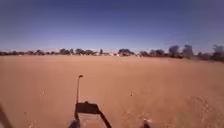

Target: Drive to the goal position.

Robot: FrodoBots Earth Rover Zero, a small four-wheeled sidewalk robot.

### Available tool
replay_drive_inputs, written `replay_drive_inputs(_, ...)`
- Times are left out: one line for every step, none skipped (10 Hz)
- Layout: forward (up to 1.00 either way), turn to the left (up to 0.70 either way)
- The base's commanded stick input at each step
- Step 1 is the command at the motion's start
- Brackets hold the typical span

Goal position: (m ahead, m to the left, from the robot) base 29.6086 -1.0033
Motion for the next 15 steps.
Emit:
replay_drive_inputs(0.7,-0.27)
replay_drive_inputs(0.7,-0.27)
replay_drive_inputs(0.7,-0.27)
replay_drive_inputs(0.7,-0.27)
replay_drive_inputs(0.7,-0.27)
replay_drive_inputs(0.7,-0.27)
replay_drive_inputs(0.7,-0.27)
replay_drive_inputs(0.7,-0.27)
replay_drive_inputs(0.7,-0.27)
replay_drive_inputs(0.7,-0.27)
replay_drive_inputs(0.7,-0.27)
replay_drive_inputs(0.7,-0.27)
replay_drive_inputs(0.7,0.0)
replay_drive_inputs(0.7,0.0)
replay_drive_inputs(0.7,0.0)
